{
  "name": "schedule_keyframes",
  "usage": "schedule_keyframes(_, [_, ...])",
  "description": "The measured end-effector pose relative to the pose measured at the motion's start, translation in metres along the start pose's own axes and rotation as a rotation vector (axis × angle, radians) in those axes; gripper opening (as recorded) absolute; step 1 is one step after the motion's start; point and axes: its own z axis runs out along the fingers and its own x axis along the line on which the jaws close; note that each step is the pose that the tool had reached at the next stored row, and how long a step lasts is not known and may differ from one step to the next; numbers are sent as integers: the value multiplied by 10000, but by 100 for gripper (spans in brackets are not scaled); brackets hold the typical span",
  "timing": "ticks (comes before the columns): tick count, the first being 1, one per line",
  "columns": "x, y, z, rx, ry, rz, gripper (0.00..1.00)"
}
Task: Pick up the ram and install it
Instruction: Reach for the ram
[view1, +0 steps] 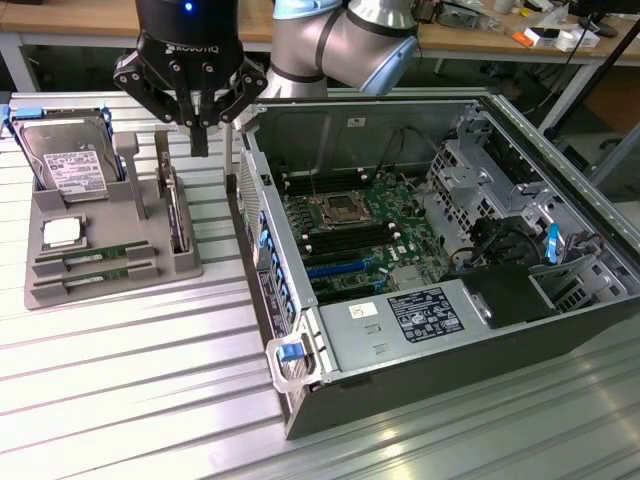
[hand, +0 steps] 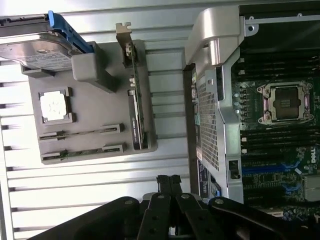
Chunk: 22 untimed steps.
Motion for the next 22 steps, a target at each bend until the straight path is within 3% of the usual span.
schedule_keyframes(22, [294,-22,-8,0,0,0,10])
